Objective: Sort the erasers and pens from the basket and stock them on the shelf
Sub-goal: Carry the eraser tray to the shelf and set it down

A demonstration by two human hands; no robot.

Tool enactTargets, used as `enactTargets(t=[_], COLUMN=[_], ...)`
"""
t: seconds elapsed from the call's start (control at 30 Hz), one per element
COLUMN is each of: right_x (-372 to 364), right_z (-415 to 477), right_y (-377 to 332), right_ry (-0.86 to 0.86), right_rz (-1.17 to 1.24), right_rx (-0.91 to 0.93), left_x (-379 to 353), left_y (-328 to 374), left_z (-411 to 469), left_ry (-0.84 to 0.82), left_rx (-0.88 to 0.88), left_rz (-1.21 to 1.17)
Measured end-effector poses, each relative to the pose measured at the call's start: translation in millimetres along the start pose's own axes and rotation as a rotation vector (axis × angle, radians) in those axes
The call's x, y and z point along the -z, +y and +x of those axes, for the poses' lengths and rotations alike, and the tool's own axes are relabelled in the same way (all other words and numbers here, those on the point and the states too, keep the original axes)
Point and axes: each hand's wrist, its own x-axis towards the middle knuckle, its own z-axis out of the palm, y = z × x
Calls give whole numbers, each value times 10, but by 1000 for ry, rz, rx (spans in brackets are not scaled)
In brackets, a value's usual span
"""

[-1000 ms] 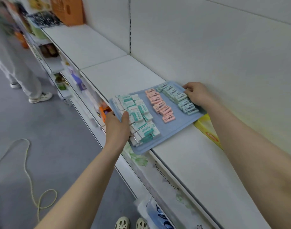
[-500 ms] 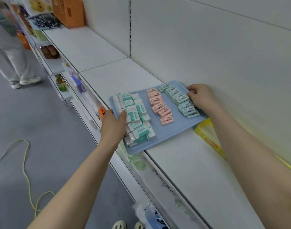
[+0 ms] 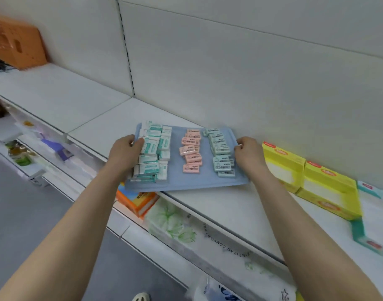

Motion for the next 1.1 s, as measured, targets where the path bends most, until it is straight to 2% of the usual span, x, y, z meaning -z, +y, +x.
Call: enactTargets(t=[0.23,0.5,0.73,0.97,1.1], right_x=[-361,-332,-368,-298,-263], right_z=[-490,-594,-644,-669,-660], right_y=[-152,-53,-36,-29,-67], right_ry=[172,245,296,247,225], right_rz=[-187,-427,-504,-517,-535], right_rx=[-196,-295,-328,-309,-299], left_x=[-35,-480,-603,-599,-536], left_y=[-33,118,85,133,115], left_z=[673,1056,1033,987,971], left_ry=[-226,-340,-267,-243,-259], left_rx=[-190,-286,-298,-270,-264], left_rz=[205,240,223,398,348])
